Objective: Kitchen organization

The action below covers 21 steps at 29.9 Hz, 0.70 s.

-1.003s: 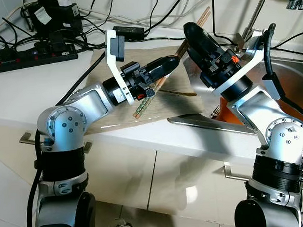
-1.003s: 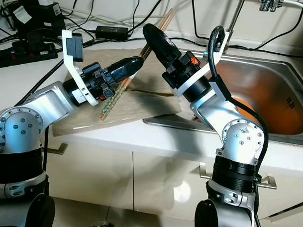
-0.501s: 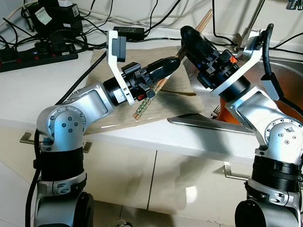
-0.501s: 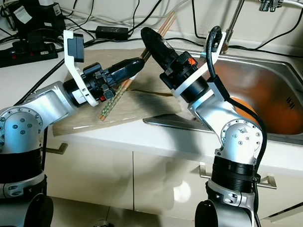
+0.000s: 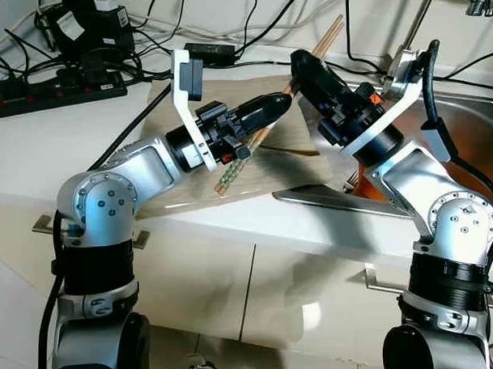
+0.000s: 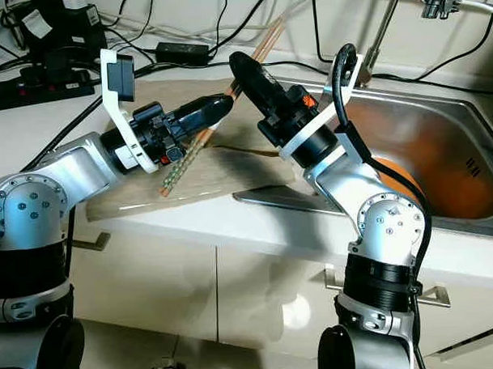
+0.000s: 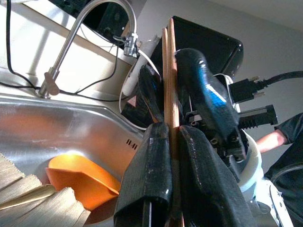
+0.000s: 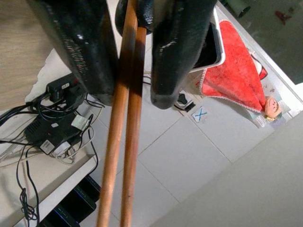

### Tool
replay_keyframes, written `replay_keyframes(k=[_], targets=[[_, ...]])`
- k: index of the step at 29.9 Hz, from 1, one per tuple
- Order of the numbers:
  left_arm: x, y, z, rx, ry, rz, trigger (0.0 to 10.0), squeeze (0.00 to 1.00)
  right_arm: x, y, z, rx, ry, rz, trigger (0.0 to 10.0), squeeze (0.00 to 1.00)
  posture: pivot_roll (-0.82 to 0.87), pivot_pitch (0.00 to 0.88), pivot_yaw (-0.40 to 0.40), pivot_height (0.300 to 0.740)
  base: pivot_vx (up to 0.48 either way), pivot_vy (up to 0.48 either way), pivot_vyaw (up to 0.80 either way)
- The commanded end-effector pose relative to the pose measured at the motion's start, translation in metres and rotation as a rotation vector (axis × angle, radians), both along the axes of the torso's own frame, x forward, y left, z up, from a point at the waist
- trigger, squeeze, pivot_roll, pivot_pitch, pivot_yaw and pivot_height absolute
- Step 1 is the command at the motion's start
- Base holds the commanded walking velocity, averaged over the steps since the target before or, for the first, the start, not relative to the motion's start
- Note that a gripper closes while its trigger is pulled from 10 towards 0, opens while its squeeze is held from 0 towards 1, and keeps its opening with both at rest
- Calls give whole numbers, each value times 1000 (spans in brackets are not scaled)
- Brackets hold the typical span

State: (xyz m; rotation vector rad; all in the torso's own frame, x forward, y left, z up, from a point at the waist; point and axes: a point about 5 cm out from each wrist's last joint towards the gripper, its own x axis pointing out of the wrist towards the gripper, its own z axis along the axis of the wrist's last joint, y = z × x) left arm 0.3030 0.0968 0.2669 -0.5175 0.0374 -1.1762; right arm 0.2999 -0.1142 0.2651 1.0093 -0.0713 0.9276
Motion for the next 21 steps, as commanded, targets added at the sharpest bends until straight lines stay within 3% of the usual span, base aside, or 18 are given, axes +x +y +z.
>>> replay_keyframes(k=[1,21], targets=[[-1,-3,4,9,-19,-19,0,0,0,-3,3,4,-8,-7,0,0,40,0,-31,740,0,0,0],[1,-3,1,36,-11,-13,0,0,1,-5,2,-14,-13,-20,0,0,39,0,-27,740,0,0,0]])
